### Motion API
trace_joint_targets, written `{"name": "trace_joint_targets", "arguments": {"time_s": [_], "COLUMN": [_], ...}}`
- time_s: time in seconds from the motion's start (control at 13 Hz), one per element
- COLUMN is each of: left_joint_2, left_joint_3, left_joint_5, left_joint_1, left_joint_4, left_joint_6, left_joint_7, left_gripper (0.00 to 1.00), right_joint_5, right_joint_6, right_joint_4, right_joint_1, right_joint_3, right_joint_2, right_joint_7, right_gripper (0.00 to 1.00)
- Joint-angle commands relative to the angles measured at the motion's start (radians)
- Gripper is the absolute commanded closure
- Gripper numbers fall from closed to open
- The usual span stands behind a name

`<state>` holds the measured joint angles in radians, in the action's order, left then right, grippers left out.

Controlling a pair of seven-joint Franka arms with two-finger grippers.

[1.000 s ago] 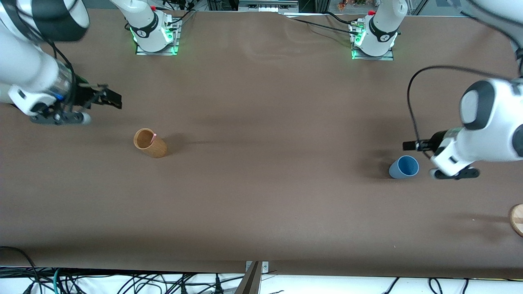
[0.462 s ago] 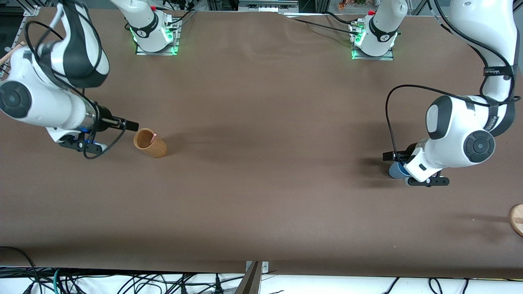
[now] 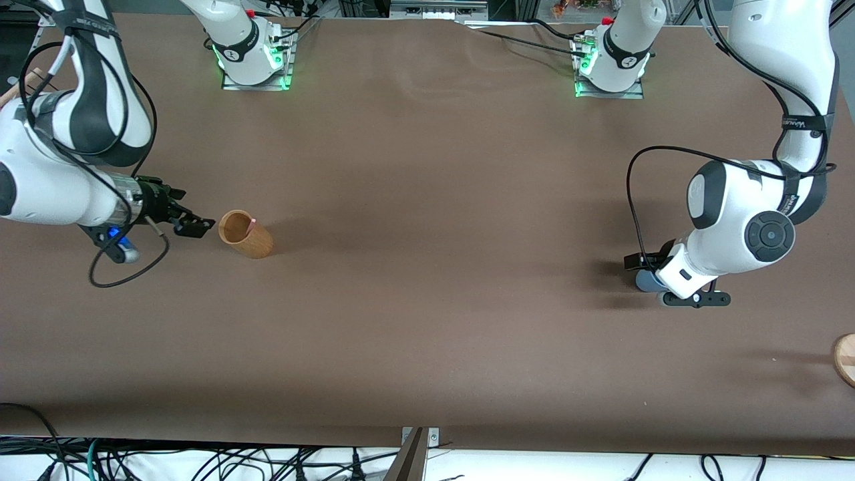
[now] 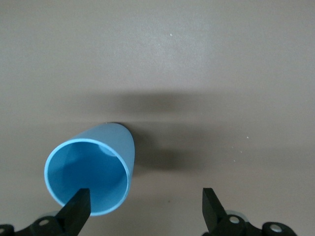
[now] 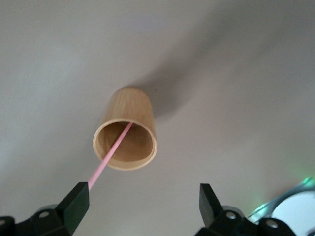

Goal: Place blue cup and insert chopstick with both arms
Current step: 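Close the right gripper on the pink chopstick inside the wooden cup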

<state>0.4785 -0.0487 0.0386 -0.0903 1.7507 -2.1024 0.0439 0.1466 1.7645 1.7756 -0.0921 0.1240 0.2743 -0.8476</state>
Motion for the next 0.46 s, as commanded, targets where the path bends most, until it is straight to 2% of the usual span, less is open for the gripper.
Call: {"name": "trace_joint_targets", "arguments": {"time_s": [0.0,0.23,0.31,0.38], "left_joint_2": [0.0,0.009,0.017,0.028], "left_joint_3": [0.001,0.001,0.001,0.001], "left_joint_5": [-0.052,-0.055,-0.055,-0.055], "left_joint_1": [0.001,0.011,0.011,0.012], "left_joint_4": [0.07,0.101,0.101,0.102], "left_joint_6": [-0.115,-0.169,-0.172,-0.188], "left_joint_7": [-0.004,-0.006,-0.004,-0.004], "left_gripper": [0.0,0.01,0.1,0.25], "right_joint_5": [0.017,0.008,0.005,0.005], "right_joint_6": [0.033,0.078,0.079,0.079], "right_joint_4": [-0.045,-0.086,-0.112,-0.137], "right_joint_1": [0.006,0.015,0.023,0.032], "right_joint_3": [0.009,0.013,0.013,0.013], "right_joint_2": [0.049,0.114,0.134,0.155], "right_joint_7": [-0.213,-0.453,-0.491,-0.542], "right_gripper": [0.01,0.01,0.01,0.01]}}
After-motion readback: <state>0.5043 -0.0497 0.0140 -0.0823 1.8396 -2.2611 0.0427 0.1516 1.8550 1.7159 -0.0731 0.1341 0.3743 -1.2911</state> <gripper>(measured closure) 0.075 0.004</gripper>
